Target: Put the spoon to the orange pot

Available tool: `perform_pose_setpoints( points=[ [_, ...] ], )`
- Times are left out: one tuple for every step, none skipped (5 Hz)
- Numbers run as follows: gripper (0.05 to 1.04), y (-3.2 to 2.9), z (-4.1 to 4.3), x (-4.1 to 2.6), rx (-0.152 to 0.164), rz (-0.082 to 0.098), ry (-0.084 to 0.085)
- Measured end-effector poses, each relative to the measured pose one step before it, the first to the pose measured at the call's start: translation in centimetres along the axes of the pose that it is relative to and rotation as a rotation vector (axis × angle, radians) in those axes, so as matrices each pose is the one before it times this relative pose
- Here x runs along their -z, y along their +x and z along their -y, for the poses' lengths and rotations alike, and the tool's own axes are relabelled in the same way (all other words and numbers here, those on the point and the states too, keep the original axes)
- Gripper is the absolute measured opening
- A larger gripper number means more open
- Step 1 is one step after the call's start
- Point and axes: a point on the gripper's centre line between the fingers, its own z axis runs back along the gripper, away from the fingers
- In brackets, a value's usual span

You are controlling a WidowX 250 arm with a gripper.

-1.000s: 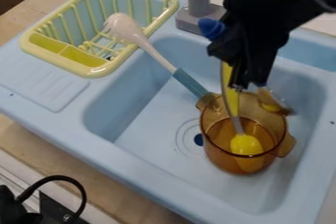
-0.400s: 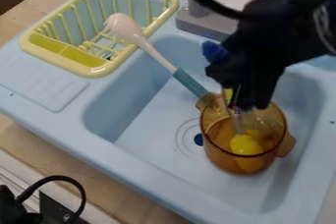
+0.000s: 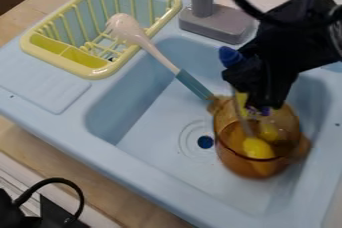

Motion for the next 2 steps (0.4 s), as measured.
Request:
perform_pose_setpoints(
  points=[
    [0.224,-0.384,0.163,0.05,0.0009,-0.0039,0.009],
    [0.465,-1.331,0.112,0.029,0.0171,-0.1018,0.0263]
  ],
)
